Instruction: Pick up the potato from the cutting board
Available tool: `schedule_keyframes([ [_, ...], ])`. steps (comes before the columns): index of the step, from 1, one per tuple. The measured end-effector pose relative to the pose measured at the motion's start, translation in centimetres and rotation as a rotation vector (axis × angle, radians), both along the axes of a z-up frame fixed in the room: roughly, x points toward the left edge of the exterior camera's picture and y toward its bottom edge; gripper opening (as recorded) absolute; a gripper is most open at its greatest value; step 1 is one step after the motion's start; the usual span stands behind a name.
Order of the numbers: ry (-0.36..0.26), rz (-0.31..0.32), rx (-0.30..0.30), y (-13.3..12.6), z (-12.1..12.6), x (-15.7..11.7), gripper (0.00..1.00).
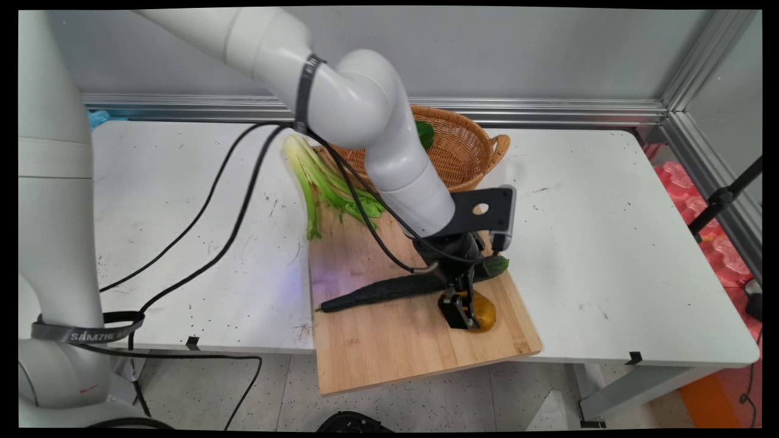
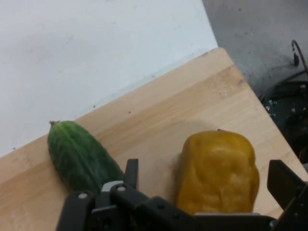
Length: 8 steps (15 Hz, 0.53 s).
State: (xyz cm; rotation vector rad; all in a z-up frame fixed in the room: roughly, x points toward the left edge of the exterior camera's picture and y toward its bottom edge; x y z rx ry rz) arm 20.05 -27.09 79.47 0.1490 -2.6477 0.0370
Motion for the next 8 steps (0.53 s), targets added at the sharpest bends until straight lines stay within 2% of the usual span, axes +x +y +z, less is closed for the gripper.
schedule_keyframes([
  [8, -0.023, -0.031, 0.012, -1.2, -1.9, -1.0, 1.00],
])
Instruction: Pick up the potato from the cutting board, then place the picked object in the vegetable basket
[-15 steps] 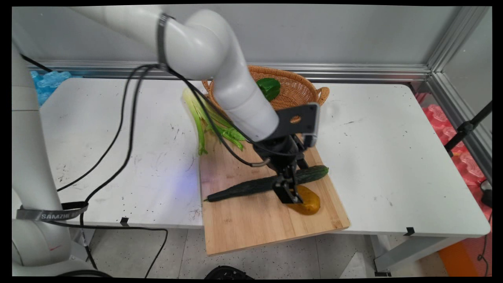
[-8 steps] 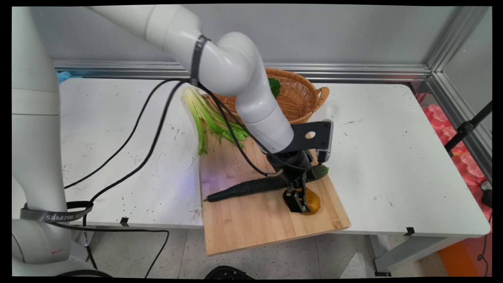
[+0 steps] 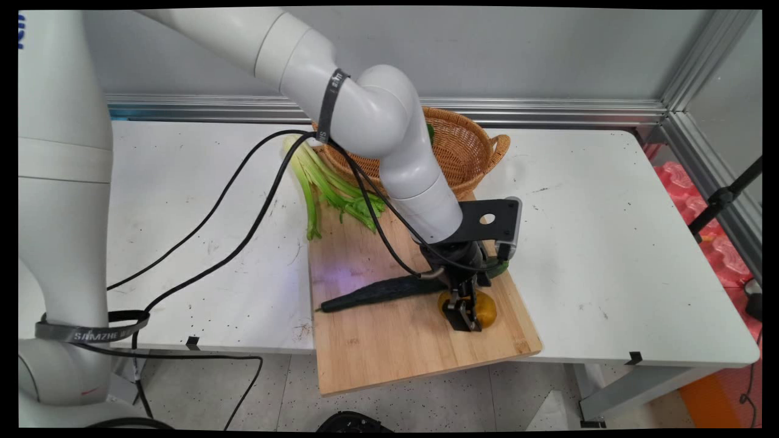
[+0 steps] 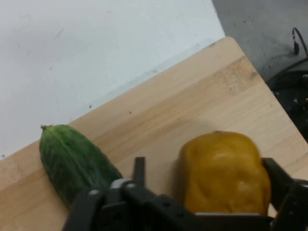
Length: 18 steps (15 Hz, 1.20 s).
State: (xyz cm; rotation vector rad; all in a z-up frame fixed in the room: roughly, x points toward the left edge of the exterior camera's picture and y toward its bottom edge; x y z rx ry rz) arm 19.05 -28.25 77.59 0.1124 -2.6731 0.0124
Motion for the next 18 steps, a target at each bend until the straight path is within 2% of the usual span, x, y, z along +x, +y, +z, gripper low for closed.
schedule_keyframes([
  [1, 0.000, -0.006, -0.001, -0.2, 0.0, 0.0, 0.00],
  [9, 0.031, -0.031, -0.003, -0.9, 1.8, 0.6, 0.00],
  [14, 0.081, -0.016, -0.015, -0.9, 5.4, 1.2, 0.00],
  [18, 0.111, 0.035, -0.022, -0.4, 9.2, 2.9, 0.00],
])
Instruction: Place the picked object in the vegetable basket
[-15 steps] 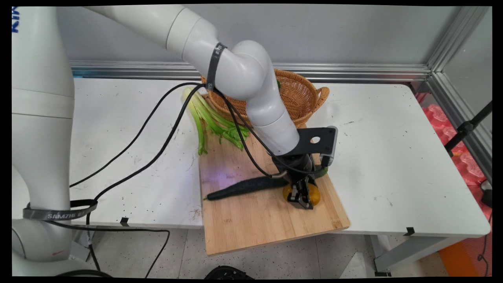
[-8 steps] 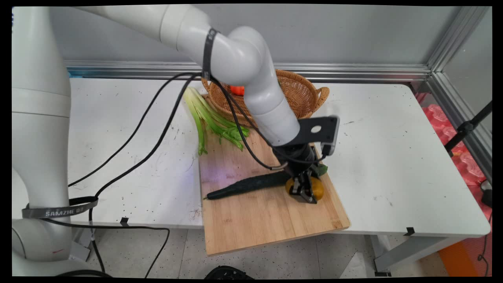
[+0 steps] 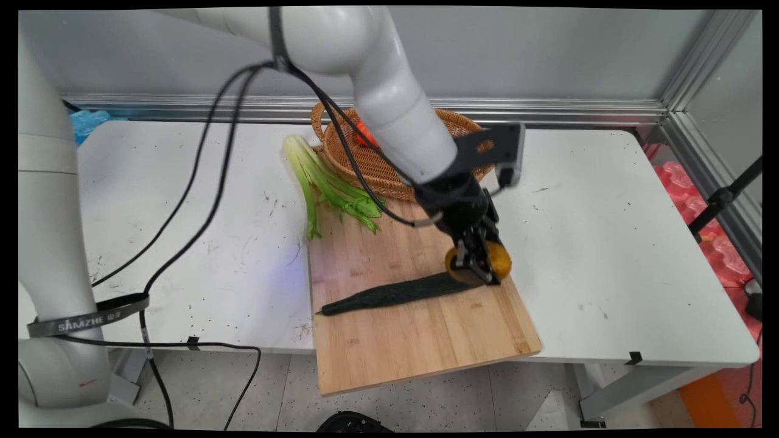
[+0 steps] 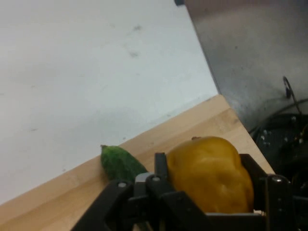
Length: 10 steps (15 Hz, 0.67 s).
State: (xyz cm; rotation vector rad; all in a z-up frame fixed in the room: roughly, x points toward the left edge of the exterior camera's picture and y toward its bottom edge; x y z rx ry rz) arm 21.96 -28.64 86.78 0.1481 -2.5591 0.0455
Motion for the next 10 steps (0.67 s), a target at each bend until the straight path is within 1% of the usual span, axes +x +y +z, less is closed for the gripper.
schedule_keyframes([
  [1, 0.004, 0.013, 0.001, 0.1, 0.6, 0.4, 0.00],
  [3, 0.018, 0.064, 0.007, 0.3, 2.5, 1.7, 0.00],
  [6, 0.028, 0.162, 0.010, 0.3, 5.1, 4.4, 0.00],
  [8, 0.028, 0.221, 0.007, -0.1, 6.2, 6.2, 0.00],
  [10, 0.027, 0.293, -0.001, -0.9, 7.2, 8.1, 0.00],
])
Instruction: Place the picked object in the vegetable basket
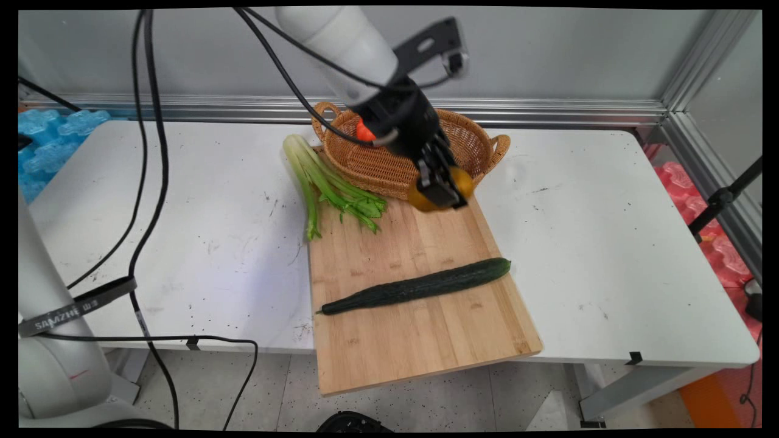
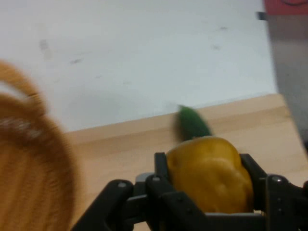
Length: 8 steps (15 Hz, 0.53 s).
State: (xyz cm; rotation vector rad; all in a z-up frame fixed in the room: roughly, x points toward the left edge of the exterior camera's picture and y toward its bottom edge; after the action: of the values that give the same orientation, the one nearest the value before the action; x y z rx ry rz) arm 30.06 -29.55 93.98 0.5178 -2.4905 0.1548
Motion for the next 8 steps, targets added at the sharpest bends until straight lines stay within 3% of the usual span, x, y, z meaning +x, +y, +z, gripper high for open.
schedule_keyframes([
  [4, -0.004, 0.143, -0.019, -2.2, 1.1, 3.2, 0.00],
  [8, -0.009, 0.243, -0.051, -4.6, 1.3, 5.0, 0.00],
])
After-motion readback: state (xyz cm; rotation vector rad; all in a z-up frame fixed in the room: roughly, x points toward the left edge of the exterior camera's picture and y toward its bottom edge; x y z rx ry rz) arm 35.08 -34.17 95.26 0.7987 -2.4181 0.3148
